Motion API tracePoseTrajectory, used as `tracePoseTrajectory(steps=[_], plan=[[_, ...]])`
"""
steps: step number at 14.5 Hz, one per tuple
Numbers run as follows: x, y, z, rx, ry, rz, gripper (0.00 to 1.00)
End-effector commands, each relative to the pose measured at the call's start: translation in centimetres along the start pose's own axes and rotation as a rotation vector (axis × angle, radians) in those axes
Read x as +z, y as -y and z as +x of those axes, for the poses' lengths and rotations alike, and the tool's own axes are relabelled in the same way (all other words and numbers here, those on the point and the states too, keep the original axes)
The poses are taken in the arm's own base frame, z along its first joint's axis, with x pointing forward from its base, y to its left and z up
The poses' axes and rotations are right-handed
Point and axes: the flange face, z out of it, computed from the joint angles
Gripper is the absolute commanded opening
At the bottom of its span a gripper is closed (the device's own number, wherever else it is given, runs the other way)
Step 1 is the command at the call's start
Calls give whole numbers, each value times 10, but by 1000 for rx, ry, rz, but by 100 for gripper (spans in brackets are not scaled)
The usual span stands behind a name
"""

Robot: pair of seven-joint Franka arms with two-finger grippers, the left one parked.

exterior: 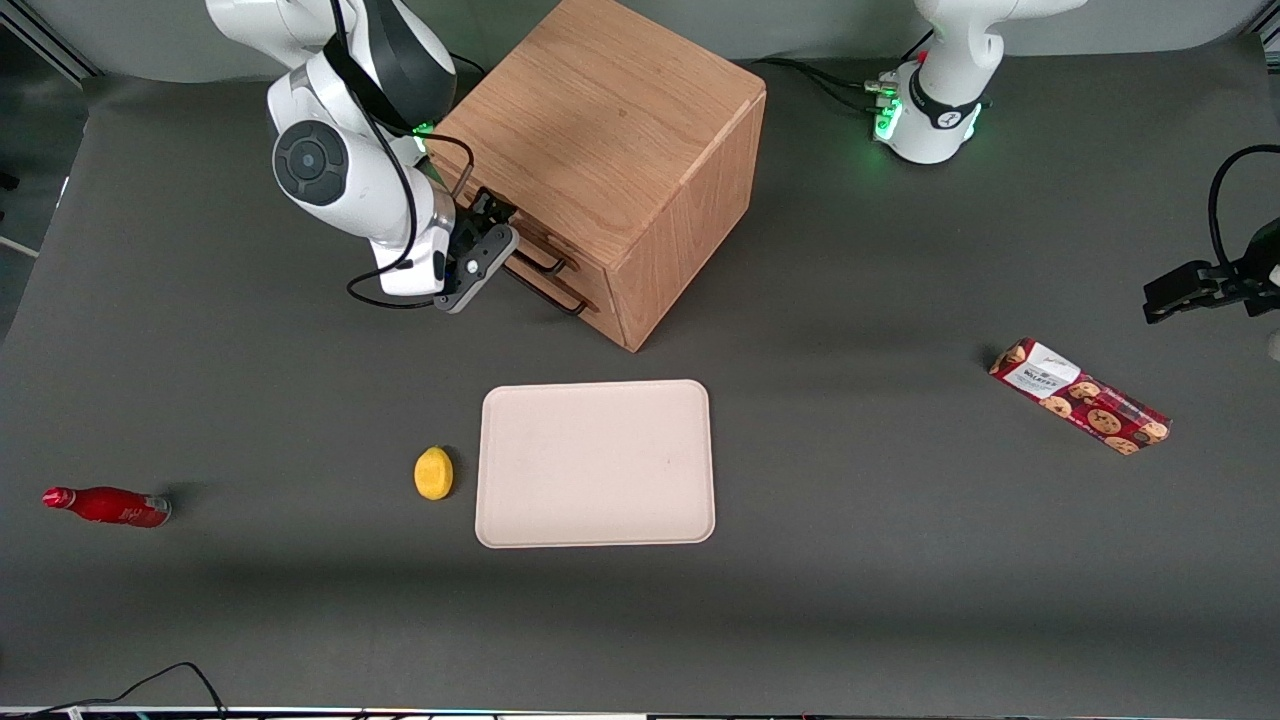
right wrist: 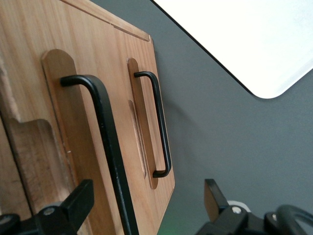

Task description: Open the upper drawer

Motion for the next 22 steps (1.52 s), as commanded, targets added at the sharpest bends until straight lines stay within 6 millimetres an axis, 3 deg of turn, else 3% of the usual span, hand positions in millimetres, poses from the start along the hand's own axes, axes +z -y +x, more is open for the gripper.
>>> tracePoseTrajectory(steps=[1,9,22], plan=[[11,-3,2,-18,-25,22,100],[30,-14,8,-10,-28,27,100],[39,-27,13,0,-61,11,100]])
